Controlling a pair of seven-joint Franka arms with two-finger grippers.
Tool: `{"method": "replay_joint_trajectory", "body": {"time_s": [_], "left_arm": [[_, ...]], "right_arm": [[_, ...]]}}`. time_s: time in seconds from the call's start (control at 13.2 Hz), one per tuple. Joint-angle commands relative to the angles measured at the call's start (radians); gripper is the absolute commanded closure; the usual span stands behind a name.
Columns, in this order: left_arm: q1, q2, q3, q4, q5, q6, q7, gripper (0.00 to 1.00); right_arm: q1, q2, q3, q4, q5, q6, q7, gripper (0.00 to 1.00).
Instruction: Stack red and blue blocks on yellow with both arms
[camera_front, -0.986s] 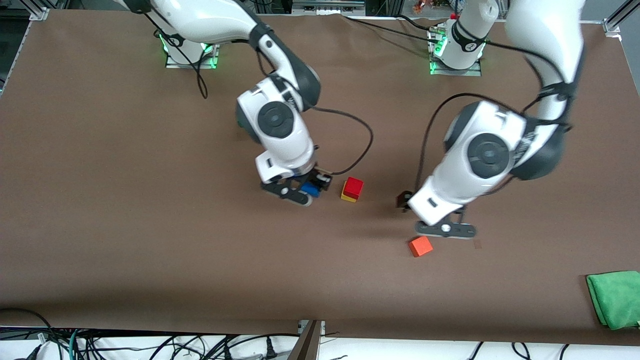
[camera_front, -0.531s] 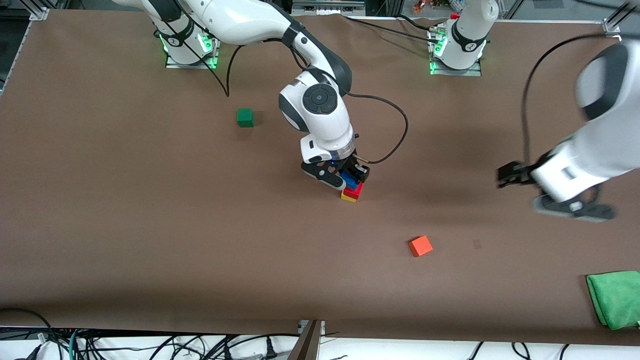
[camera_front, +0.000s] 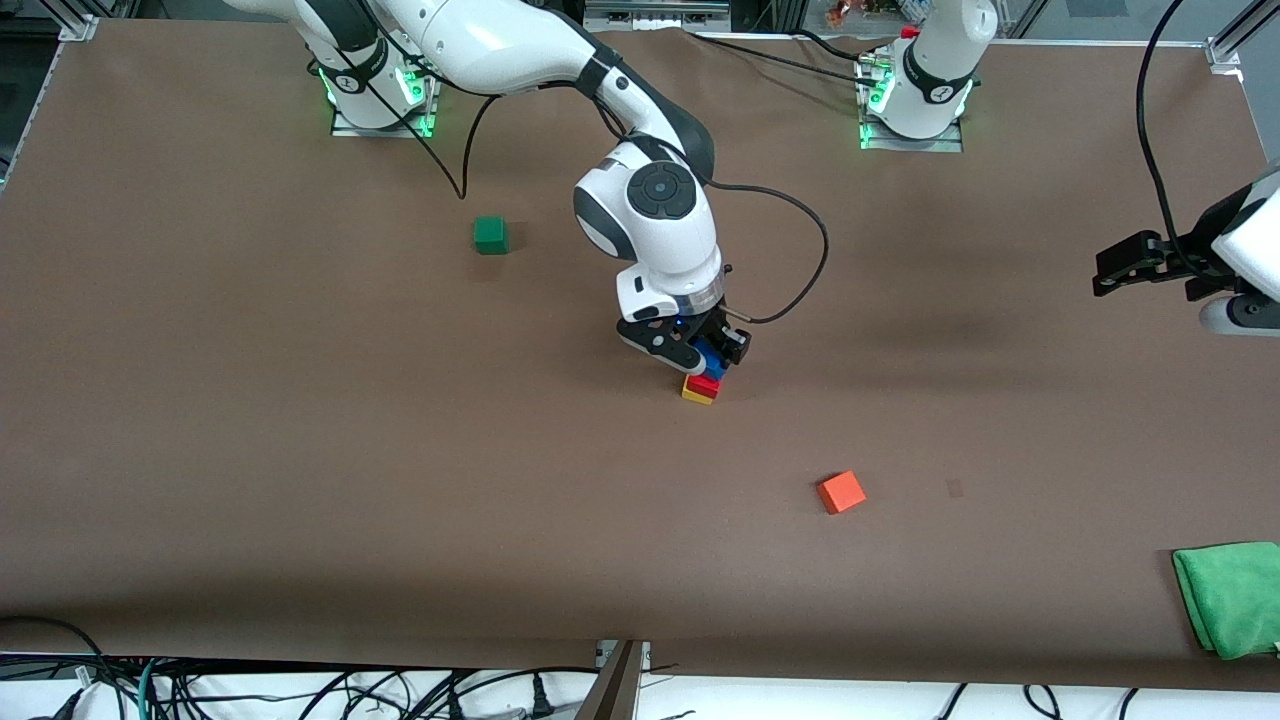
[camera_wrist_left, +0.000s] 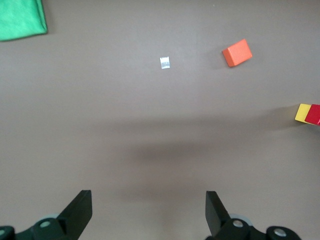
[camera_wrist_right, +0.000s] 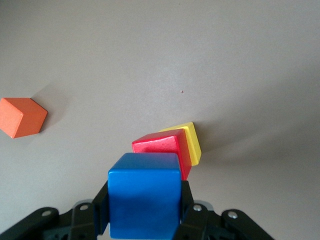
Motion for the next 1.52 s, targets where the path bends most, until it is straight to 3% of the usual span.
{"method": "replay_joint_trajectory", "body": {"time_s": [0.0, 0.23, 0.3, 0.38, 0.61, 0.83, 1.14, 1.44], "left_arm": [[0.008, -0.003, 0.004, -0.02, -0.035, 0.009, 0.001, 0.0], [0.017, -0.002, 0.004, -0.02, -0.035, 0.007, 0.007, 0.0], [0.017, -0.002, 0.004, -0.02, -0.035, 0.006, 0.007, 0.0], [0.017, -0.002, 0.004, -0.02, -0.035, 0.006, 0.007, 0.0], [0.015, 0.001, 0.003, -0.015, -0.035, 0.007, -0.004, 0.0], [0.014, 0.001, 0.003, -0.014, -0.032, 0.007, 0.004, 0.0], [0.011, 0.003, 0.003, -0.012, -0.025, 0.007, -0.007, 0.0], [0.012, 0.003, 0.003, -0.012, -0.025, 0.007, -0.007, 0.0]], "right_arm": [[0.008, 0.028, -0.009, 0.041, -0.04, -0.003, 0.023, 0.42], [0.005, 0.033, -0.009, 0.044, -0.042, 0.008, 0.022, 0.31], [0.001, 0.033, -0.009, 0.046, -0.04, 0.01, 0.022, 0.11], [-0.001, 0.033, -0.009, 0.047, -0.04, 0.01, 0.022, 0.0], [-0.001, 0.025, -0.012, 0.047, -0.04, -0.003, 0.022, 0.0], [-0.06, -0.058, -0.008, 0.05, -0.035, -0.148, -0.027, 0.0], [-0.189, -0.235, -0.011, 0.009, 0.0, -0.318, -0.307, 0.0], [-0.391, -0.463, -0.017, -0.14, 0.165, -0.513, -0.758, 0.0]]}}
